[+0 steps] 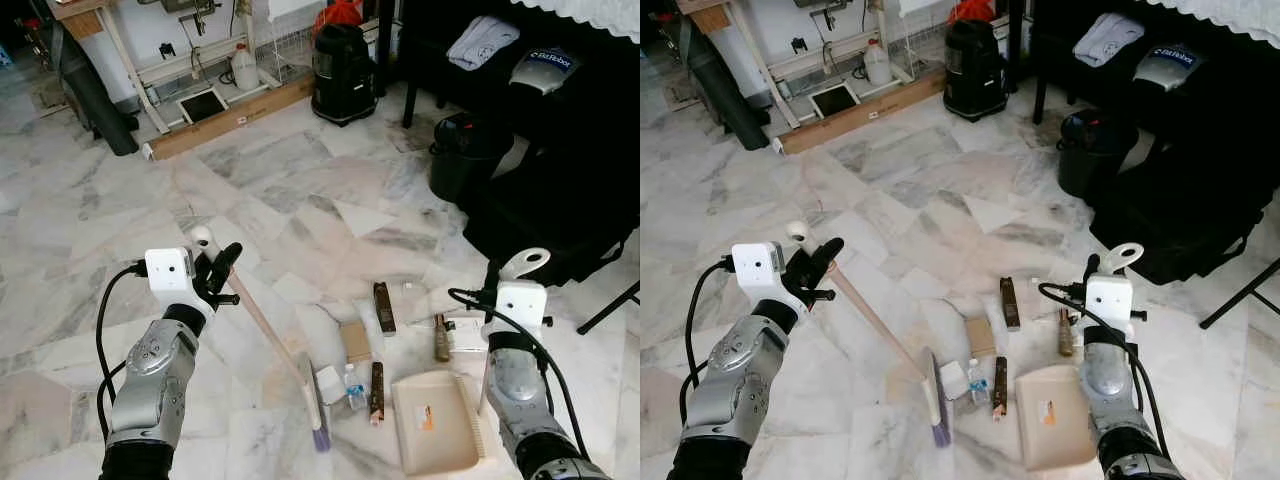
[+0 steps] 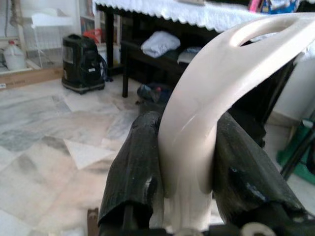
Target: Sweep floor
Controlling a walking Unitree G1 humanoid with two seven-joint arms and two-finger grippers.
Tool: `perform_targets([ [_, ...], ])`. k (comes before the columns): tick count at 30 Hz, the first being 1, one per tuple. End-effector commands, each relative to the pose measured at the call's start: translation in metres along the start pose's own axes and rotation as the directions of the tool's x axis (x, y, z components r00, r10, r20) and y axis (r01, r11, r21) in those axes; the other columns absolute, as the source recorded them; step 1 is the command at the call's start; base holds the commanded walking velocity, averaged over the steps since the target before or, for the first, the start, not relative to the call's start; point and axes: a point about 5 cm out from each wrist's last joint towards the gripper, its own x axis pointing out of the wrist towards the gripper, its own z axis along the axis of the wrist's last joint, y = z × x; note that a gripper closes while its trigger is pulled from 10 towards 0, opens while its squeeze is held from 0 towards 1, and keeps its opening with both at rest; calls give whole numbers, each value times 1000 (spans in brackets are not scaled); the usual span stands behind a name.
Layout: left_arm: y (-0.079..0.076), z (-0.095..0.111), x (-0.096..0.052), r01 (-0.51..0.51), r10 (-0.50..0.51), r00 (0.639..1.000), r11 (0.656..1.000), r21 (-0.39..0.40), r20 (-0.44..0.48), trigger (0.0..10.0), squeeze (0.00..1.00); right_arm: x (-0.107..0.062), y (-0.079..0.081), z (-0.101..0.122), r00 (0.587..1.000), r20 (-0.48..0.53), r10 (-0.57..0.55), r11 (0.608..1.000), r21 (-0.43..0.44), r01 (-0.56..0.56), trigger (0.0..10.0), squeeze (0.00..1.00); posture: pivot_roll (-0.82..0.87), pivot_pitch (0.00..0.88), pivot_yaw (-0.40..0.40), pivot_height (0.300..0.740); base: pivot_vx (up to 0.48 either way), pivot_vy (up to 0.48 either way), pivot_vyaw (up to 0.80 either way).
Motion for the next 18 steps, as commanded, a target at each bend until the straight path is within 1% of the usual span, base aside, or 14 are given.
perform_targets([
  [1,4,10,-2,8,-8,1000,1000,6,30,10000,0,-11,5,-12,998,-52,26,1000,-4,-27,10000,0,82,135,123,740,0,0,0],
  [4,3,10,-2,20,-21,1000,1000,7,22,10000,0,-20,7,-22,994,-100,42,999,-8,-43,10000,0,84,137,125,740,0,0,0],
  [8,2,10,-4,43,-43,999,999,9,1,10000,0,-33,7,-36,985,-164,51,998,-21,-55,10000,0,89,142,128,740,0,0,0],
  [13,3,8,-4,42,-42,999,999,7,-11,10000,0,-33,6,-37,984,-170,48,998,-29,-54,10000,0,86,142,127,740,0,0,0],
  [18,1,2,-2,31,-31,999,999,-15,-25,10000,0,-33,4,-37,985,-172,29,999,-40,-37,10000,0,77,140,115,740,0,0,0],
])
